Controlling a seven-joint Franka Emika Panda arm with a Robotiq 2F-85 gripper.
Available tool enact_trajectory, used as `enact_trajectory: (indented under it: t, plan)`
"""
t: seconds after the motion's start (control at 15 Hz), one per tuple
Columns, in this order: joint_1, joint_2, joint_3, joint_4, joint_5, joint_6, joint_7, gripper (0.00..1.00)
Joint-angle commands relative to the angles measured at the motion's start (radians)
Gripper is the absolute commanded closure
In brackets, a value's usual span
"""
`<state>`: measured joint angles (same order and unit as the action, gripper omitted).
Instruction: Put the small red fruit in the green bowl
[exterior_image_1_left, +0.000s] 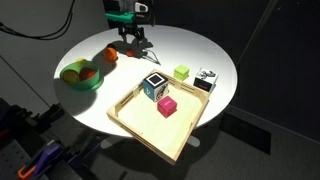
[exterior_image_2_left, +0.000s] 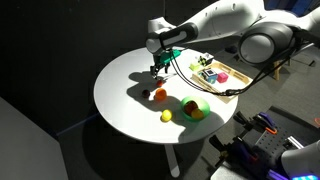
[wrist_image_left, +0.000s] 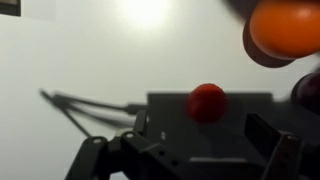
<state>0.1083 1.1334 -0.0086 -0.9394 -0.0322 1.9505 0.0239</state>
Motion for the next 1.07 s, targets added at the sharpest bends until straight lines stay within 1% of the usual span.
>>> enact_trajectory:
  t: [0.0,0.73,0.8,0.87,0.93,1.0]
  plan:
    - [0.011,0.065,-0.01,0.111,-0.023,-0.055,0.017,0.0]
    - [0.013,0.164,-0.017,0.246,-0.028,-0.123,0.017,0.0]
    - [0.013,0.17,-0.018,0.254,-0.028,-0.127,0.018,0.02]
    - [0.014,0.176,-0.019,0.263,-0.028,-0.132,0.018,0.26]
    - [0.016,0.173,-0.025,0.257,-0.023,-0.13,0.017,0.26]
    - [0.016,0.177,-0.026,0.263,-0.022,-0.133,0.016,0.33]
